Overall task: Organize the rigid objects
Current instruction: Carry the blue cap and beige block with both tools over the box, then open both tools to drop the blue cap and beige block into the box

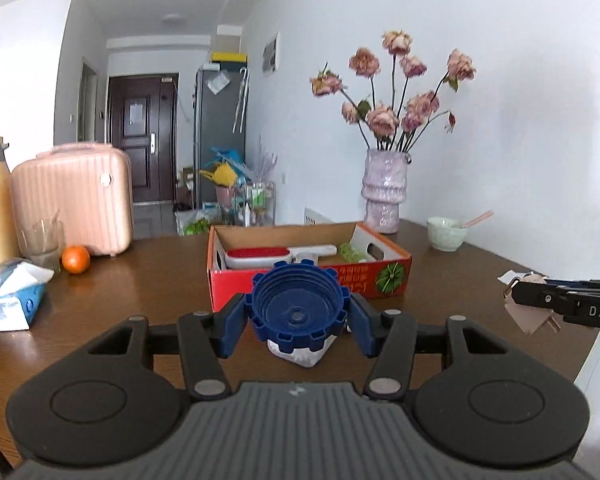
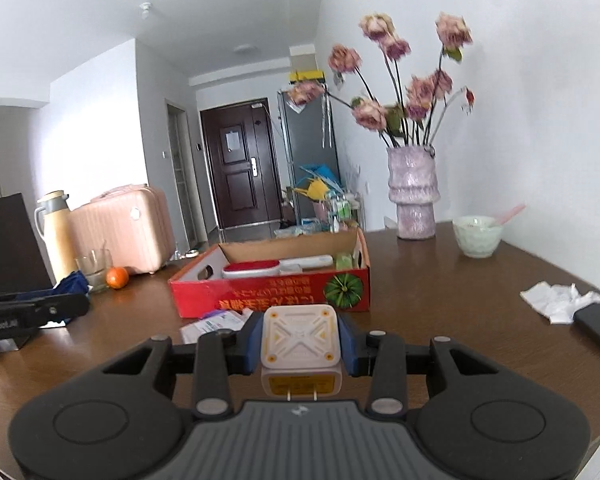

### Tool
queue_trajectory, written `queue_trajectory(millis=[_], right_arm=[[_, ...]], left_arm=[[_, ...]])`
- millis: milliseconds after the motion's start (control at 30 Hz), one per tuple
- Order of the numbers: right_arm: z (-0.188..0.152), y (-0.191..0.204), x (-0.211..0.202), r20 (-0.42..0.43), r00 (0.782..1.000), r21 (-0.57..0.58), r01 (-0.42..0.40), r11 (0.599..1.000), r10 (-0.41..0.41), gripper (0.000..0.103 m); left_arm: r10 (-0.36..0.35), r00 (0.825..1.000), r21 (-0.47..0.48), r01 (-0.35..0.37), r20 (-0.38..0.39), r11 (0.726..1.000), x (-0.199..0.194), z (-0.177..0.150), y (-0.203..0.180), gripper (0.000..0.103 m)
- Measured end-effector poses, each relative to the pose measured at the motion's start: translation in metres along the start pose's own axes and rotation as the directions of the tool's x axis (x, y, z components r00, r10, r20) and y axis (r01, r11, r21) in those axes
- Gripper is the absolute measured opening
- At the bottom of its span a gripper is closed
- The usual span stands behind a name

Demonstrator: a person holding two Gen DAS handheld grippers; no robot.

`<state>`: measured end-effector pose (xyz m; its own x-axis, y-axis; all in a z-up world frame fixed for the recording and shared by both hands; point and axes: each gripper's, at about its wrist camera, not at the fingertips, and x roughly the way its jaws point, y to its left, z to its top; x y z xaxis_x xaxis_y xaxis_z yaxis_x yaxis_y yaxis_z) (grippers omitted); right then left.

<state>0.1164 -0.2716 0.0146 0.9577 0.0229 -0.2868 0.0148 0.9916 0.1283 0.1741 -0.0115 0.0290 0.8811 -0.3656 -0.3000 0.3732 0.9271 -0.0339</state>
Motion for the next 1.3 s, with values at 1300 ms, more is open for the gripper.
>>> queue_trajectory(millis=[1300], right_arm=[[0.111, -0.04, 0.435, -0.453, 0.889, 0.025, -0.063, 0.998, 0.067, 0.038]], left_arm=[[-0.201, 0.813, -0.114, 0.166, -0.547, 0.98, 0.414, 0.074, 0.039, 0.055]])
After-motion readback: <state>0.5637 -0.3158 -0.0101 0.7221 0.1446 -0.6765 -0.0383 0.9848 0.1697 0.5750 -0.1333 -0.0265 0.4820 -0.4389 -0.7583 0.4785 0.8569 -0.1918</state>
